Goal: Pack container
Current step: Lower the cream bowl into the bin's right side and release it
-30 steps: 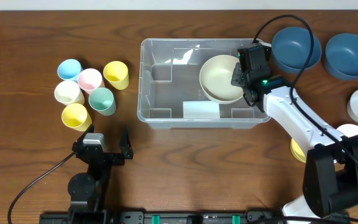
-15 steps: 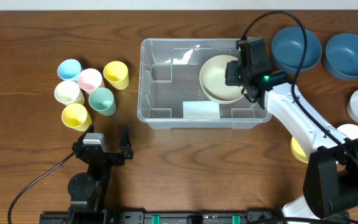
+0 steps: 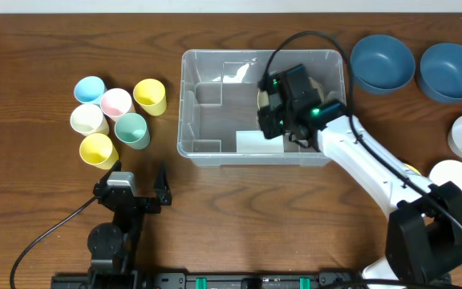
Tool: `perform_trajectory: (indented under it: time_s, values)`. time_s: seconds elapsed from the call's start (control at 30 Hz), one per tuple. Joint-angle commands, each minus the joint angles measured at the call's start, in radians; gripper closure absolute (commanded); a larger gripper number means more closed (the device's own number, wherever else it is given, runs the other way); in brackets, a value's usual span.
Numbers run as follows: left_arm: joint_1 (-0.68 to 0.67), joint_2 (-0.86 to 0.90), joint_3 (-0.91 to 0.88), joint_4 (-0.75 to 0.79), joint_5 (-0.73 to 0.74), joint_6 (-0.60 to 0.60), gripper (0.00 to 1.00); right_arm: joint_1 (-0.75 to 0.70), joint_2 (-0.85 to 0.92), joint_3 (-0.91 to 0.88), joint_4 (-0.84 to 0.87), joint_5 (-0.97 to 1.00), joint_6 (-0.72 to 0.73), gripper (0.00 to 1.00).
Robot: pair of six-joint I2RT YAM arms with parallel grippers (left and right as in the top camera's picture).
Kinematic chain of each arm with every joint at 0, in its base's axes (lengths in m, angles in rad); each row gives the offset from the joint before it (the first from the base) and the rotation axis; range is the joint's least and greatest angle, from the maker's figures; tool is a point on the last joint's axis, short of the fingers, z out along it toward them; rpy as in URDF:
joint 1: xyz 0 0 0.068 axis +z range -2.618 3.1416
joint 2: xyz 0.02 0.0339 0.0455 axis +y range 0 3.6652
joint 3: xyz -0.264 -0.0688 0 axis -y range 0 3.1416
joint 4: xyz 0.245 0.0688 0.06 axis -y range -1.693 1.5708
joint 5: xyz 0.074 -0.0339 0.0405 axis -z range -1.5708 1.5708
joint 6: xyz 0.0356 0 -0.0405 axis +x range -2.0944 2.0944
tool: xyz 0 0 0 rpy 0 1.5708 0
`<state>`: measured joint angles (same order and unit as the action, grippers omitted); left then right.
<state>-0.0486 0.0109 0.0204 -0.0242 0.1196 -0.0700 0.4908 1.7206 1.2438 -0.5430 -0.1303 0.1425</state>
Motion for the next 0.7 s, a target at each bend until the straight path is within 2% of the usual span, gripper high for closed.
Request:
perform_trajectory:
  time_s: [0.0,0.5,0.67]
  values:
    - [-0.002,-0.006,-0.016,-0.035,0.007,0.017,0.02,0.006,0.006,0.009,-0.012,-0.009,-0.028,0.76]
    - [-0.002,-0.006,-0.016,-0.036,0.007,0.017,0.02,0.008,0.106,0.009,-0.037,-0.034,-0.036,0.78]
    - [-0.002,-0.006,-0.016,-0.036,0.007,0.017,0.02,0.005,0.112,0.009,-0.031,0.024,-0.036,0.78]
